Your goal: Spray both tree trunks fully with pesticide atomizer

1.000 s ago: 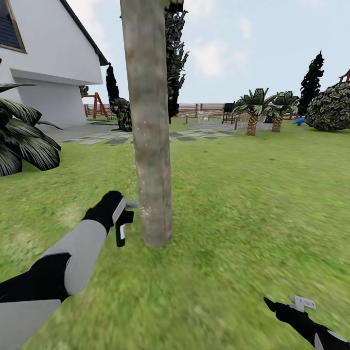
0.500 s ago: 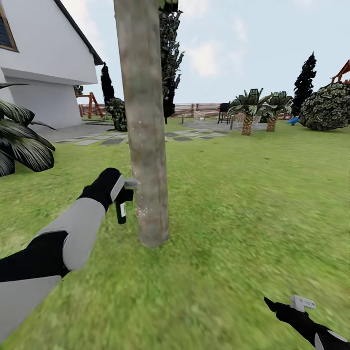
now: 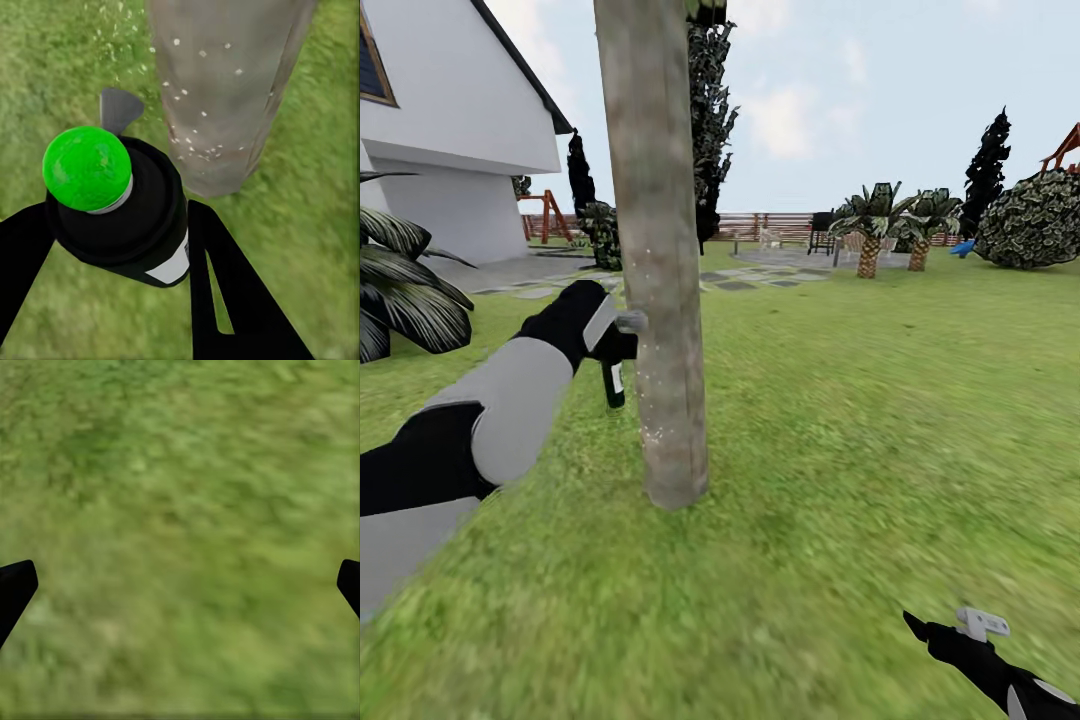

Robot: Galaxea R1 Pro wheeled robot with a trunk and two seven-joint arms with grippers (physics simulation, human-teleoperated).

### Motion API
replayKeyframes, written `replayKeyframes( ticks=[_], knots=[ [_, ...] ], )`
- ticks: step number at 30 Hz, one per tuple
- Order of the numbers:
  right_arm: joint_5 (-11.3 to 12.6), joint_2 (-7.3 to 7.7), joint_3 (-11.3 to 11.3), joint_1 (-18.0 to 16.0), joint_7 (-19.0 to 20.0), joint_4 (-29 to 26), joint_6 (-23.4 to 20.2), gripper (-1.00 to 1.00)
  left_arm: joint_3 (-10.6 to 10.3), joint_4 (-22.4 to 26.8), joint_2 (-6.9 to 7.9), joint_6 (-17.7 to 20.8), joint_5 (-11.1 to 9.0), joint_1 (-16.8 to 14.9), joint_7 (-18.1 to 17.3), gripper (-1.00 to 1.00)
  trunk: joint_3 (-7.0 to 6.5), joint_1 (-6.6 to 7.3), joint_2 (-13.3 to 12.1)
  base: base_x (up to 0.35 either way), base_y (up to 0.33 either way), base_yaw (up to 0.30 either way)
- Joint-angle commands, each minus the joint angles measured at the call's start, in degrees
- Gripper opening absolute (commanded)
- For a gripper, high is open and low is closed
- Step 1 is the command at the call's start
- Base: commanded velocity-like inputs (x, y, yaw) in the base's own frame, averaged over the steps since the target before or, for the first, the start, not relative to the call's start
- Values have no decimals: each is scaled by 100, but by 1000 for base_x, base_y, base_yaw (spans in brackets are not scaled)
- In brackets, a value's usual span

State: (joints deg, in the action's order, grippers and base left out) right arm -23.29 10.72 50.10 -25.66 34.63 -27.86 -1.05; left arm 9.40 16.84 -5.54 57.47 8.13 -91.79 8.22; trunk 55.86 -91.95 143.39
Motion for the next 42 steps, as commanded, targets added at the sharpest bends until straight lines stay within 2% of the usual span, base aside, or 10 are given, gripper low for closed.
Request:
replayKeyframes(
  ticks=[1,2,5,14,15,21,31,32,33,42],
  knots=[
    [0,0,0,0,0,0,0,100,0,-42,-3,1,5,-83,0,-100,1,-1,-1,0,0,0],
    [0,0,-2,0,0,0,0,100,0,-96,-5,1,5,-167,0,-100,1,-1,-1,0,0,0],
    [0,0,0,0,0,0,0,100,0,-502,-8,1,4,-681,-4,-100,1,-1,-1,0,0,0],
    [0,0,0,0,0,0,0,100,0,-1142,-7,1,4,-1590,-14,-100,1,-1,-1,0,0,0],
    [0,0,0,0,0,0,0,100,4,-1175,-6,1,4,-1621,-14,-100,1,-1,-1,0,0,0],
    [0,0,0,0,0,0,0,100,11,-1520,3,1,4,-1652,-14,-100,1,-1,-1,0,0,0],
    [0,0,0,-1,0,8,0,100,18,-1567,-7,-8,4,-1597,-22,-100,1,-1,-1,0,0,0],
    [0,-1,0,0,0,8,0,100,18,-1568,-8,-12,4,-1559,-22,-100,1,-1,-1,0,0,0],
    [0,0,0,0,0,8,0,100,18,-1569,-14,-20,4,-1328,-22,-100,1,-1,-1,0,0,0],
    [0,-9,-1,0,0,9,0,100,18,-1564,-17,-52,4,-626,-34,-100,1,-1,-1,0,0,0]
  ],
)
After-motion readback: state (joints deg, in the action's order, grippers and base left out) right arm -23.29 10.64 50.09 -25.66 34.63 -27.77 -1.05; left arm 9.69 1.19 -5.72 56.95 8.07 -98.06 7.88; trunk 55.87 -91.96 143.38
